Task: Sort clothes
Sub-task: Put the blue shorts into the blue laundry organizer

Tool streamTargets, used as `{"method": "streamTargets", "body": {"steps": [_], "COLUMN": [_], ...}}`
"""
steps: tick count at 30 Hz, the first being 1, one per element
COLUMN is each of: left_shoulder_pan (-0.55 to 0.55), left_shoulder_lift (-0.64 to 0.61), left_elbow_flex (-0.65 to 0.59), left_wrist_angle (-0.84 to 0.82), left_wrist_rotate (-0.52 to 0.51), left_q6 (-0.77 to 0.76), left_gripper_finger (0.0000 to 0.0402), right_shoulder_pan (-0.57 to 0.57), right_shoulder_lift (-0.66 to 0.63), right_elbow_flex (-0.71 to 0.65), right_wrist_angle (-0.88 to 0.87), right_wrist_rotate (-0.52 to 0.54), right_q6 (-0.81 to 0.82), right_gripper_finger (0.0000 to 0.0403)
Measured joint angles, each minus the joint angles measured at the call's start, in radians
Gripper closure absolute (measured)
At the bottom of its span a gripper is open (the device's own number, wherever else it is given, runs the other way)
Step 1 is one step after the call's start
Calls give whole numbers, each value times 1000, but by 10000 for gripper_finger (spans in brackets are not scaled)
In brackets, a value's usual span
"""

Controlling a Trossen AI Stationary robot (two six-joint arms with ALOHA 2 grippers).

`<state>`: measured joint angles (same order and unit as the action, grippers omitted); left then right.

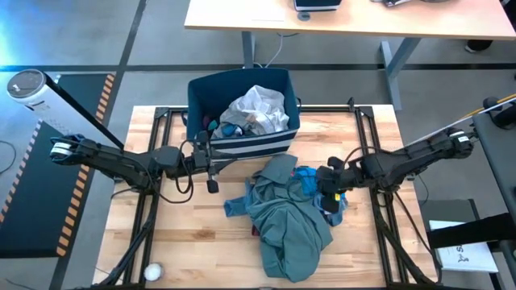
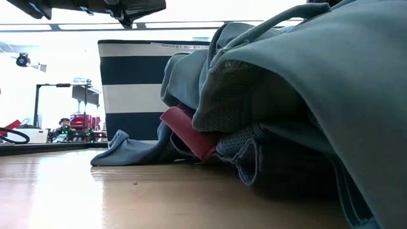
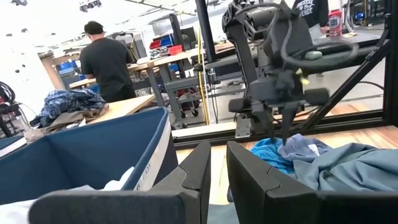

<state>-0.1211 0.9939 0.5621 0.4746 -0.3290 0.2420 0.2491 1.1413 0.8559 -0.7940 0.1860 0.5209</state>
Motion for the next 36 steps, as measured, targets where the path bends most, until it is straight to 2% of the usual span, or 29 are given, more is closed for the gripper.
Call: {"method": "streamTargets", "body": {"steps": [7,12,18,22,25,27,32,33,36], "left_shoulder_pan": [0,0,0,0,0,0,0,0,0], "left_shoulder_lift": [2,3,3,3,3,3,3,3,3], "left_elbow_flex": [0,0,0,0,0,0,0,0,0], "left_wrist_angle": [0,0,-1,-1,0,0,0,0,0], "left_wrist_rotate": [0,0,0,0,0,0,0,0,0], "left_q6": [0,0,0,0,-3,-15,-19,-19,-19], "left_gripper_finger": [363,363,363,363,363,363,363,363,363], "right_shoulder_pan": [-5,-33,-46,-49,-49,-48,-41,-38,-35], "right_shoulder_lift": [48,122,255,351,409,429,416,402,352], "right_elbow_flex": [0,-4,-4,-4,-4,-3,-4,-3,22], "right_wrist_angle": [-14,-10,1,1,8,19,19,14,1], "right_wrist_rotate": [252,152,147,149,151,150,147,151,150], "right_q6": [33,60,66,72,69,59,31,19,4], "right_gripper_finger": [225,173,138,130,155,196,362,379,382]}}
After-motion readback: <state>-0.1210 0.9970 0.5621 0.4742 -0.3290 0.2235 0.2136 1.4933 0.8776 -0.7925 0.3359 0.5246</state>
